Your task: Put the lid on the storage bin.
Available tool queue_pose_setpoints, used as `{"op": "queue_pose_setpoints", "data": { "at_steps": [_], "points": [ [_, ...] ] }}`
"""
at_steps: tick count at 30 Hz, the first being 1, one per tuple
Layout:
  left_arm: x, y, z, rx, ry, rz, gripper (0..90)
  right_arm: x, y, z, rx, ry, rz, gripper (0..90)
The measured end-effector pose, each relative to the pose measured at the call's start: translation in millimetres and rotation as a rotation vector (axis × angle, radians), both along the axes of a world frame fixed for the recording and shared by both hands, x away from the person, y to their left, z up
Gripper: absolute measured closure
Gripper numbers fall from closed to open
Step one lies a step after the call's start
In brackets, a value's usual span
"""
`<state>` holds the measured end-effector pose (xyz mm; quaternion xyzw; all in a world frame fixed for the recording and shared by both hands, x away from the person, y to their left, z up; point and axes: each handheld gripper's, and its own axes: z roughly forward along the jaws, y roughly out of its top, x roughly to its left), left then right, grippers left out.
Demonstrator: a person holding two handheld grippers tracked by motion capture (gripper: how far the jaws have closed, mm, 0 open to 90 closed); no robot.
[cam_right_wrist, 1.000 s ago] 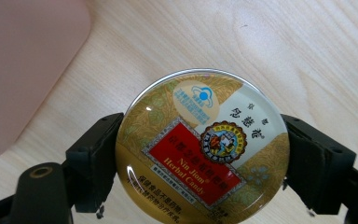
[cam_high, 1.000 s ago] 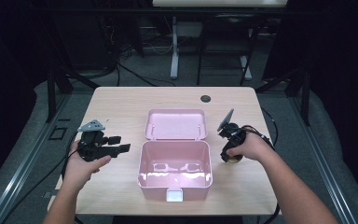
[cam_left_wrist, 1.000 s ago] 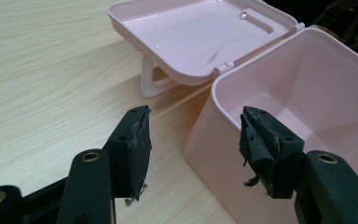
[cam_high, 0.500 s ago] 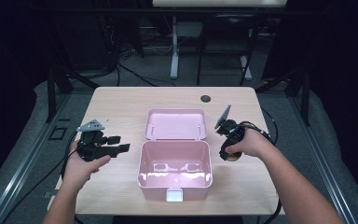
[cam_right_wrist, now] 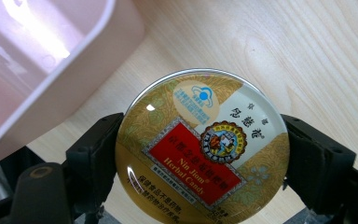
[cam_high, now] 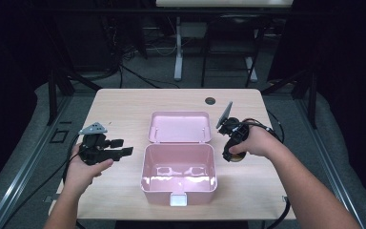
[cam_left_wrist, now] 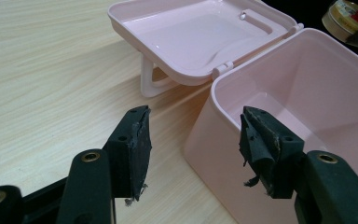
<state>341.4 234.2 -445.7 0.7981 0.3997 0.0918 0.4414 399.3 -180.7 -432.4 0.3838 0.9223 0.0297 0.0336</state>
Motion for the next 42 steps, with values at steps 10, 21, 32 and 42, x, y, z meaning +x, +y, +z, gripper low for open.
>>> {"op": "queue_pose_setpoints", "data": {
  "at_steps": [10, 21, 32, 42],
  "points": [
    [0.1, -0.5, -0.3, -0.002, 0.003, 0.001, 42.9, -4.2, 6.0, 15.8, 0.002, 0.002, 0.046, 19.5],
    [0.1, -0.7, -0.4, -0.002, 0.006, -0.002, 42.9, -8.1, 14.1, 31.3, 0.013, -0.002, 0.077, 19.5],
    [0.2, -1.2, -1.0, -0.004, 0.01, 0.0, 42.8, -16.6, 30.2, 39.8, 0.012, -0.012, 0.164, 19.5],
    [0.7, -0.9, -1.5, 0.0, 0.008, -0.003, 42.8, -25.1, 45.1, 40.0, 0.023, -0.021, 0.312, 19.5]
  ]
}}
